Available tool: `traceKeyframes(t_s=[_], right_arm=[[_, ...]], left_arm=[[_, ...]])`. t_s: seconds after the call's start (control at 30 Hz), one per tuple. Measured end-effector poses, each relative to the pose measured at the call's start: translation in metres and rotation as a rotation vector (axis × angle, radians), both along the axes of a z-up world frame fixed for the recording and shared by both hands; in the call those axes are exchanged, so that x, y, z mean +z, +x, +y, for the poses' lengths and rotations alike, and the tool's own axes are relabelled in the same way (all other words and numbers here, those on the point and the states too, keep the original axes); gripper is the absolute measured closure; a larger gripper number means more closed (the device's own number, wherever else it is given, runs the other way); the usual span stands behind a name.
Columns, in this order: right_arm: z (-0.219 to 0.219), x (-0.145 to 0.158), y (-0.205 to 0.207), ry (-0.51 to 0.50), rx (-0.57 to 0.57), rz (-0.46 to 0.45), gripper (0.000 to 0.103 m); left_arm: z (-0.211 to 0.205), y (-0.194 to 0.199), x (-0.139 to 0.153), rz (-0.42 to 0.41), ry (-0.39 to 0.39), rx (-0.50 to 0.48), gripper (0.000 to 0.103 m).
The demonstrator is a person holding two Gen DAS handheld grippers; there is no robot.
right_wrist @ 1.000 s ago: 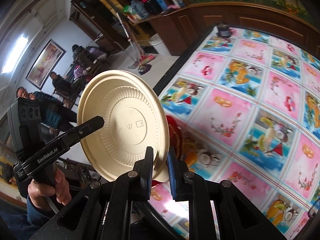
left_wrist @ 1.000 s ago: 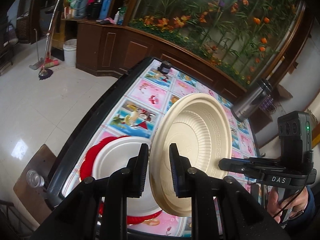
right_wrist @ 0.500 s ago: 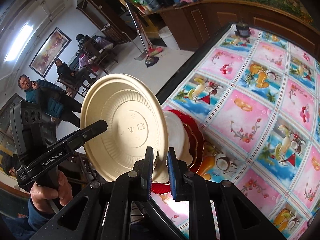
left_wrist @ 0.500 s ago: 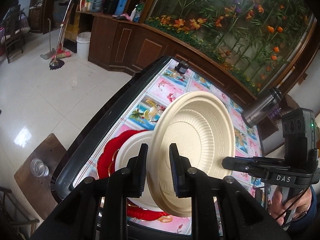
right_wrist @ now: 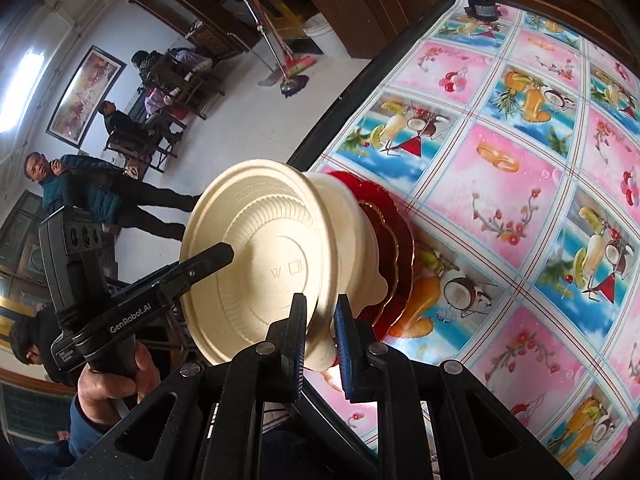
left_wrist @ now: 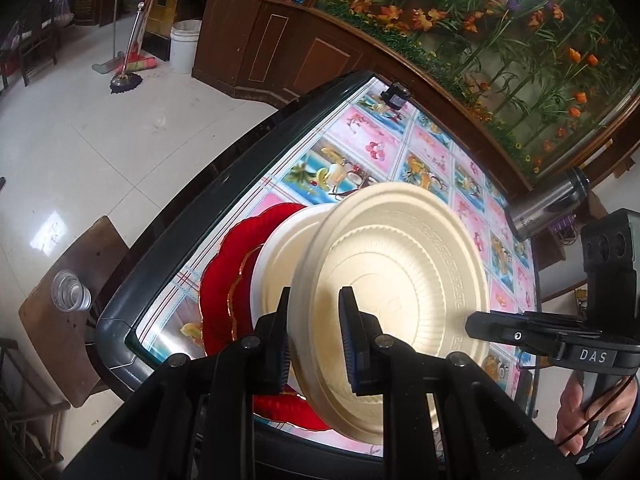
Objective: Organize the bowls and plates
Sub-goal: 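Lower the beige bowl onto the white bowl and open the left gripper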
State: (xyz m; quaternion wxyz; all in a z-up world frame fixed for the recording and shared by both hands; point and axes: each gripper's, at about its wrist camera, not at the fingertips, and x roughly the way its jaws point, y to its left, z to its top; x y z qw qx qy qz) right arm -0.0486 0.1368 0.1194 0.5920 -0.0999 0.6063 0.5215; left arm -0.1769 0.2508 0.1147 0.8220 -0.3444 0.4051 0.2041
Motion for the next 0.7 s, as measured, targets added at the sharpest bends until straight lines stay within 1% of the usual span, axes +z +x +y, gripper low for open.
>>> traceKeyframes(t_s=[0.37,0.7], right_arm=[[0.005,-0.016,-0.003,-0.044,0.0,0.006,0.088],[0.004,-0.024,-0.003,-0.068,-0.015,0.009,0.088]], left_arm=[[-0.003,0.002,-0.012,0.042,0.035,-0.014,0.084],[-0.003,0.005,-0.019,0.051,0.033,-0.017,0.084]])
